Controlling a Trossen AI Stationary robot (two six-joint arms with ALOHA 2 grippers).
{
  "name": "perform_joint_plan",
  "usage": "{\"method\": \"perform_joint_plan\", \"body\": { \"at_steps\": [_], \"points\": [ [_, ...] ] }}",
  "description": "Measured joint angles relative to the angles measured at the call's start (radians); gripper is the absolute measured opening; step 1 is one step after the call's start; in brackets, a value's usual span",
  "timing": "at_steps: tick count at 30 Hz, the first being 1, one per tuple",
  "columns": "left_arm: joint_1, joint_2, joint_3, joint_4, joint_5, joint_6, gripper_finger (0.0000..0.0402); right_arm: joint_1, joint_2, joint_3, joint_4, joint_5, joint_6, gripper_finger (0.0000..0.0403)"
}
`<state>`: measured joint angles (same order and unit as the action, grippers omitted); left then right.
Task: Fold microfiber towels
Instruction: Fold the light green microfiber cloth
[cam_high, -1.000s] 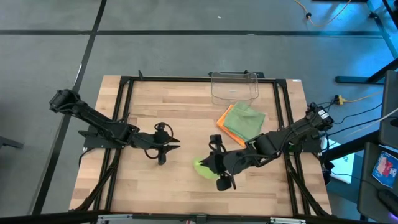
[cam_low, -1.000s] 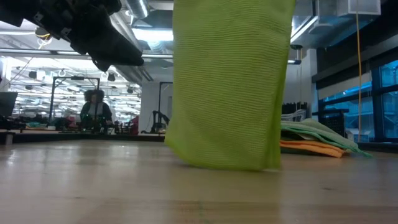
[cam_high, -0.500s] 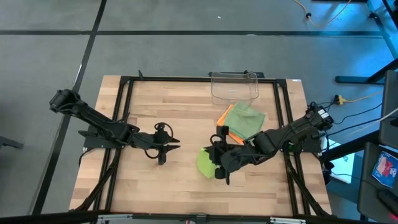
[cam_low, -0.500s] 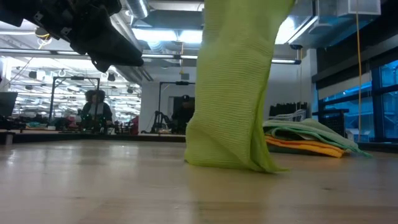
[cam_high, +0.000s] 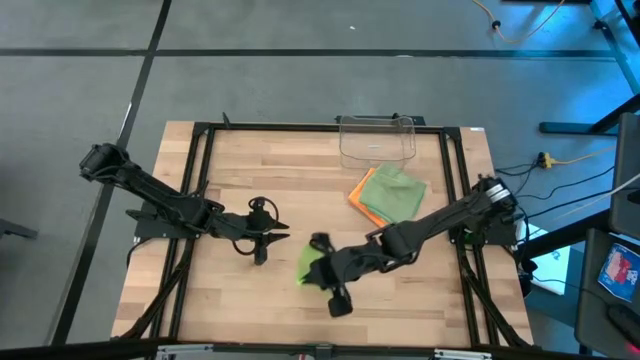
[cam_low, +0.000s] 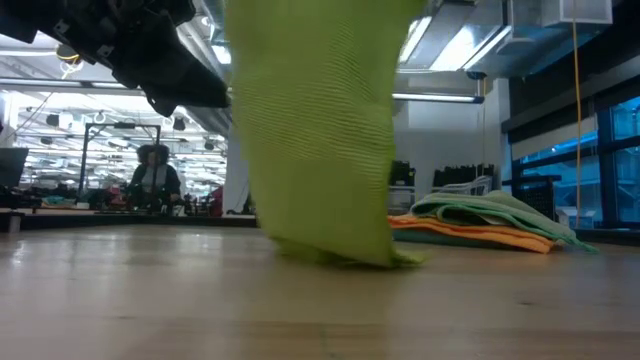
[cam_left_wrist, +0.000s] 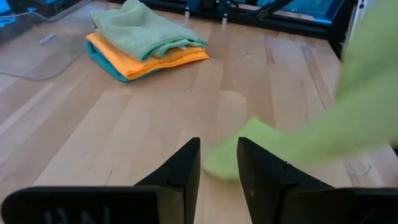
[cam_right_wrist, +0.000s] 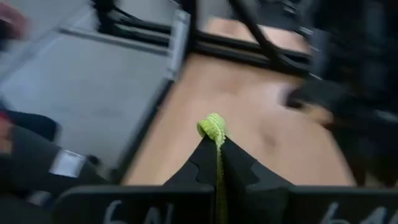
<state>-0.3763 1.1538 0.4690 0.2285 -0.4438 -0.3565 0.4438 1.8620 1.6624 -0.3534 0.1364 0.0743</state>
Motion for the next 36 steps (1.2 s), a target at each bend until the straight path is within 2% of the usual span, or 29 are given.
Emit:
{"method": "perform_joint_plan", "body": {
  "at_steps": [4,11,18,23,30,36],
  "points": [
    [0.0,0.0,0.0,-0.006,0.0,0.0,0.0098,0.0,0.053,0.0,0.126,-0.109,0.0,0.0003],
    [0.0,0.0,0.0,-0.008,0.0,0.0,0.0098,-0.005,0.176,0.0,0.262,-0.124,0.063,0.0003],
    [0.0,0.0,0.0,-0.015,0.0,0.002,0.0098,-0.004,0.268,0.0,0.458,-0.264,0.107,0.0003],
    [0.0,0.0,0.0,-0.015,-0.02,0.049,0.0098,-0.011,0.295,-0.001,0.415,-0.265,0.109,0.0003],
    [0.0,0.0,0.0,-0.018,-0.023,0.054,0.0098,-0.048,0.292,-0.001,0.283,-0.195,0.125,0.0003],
    [0.0,0.0,0.0,-0.019,-0.07,0.077,0.0098,-0.076,0.292,-0.001,0.162,-0.096,0.138,0.0003]
  ]
}}
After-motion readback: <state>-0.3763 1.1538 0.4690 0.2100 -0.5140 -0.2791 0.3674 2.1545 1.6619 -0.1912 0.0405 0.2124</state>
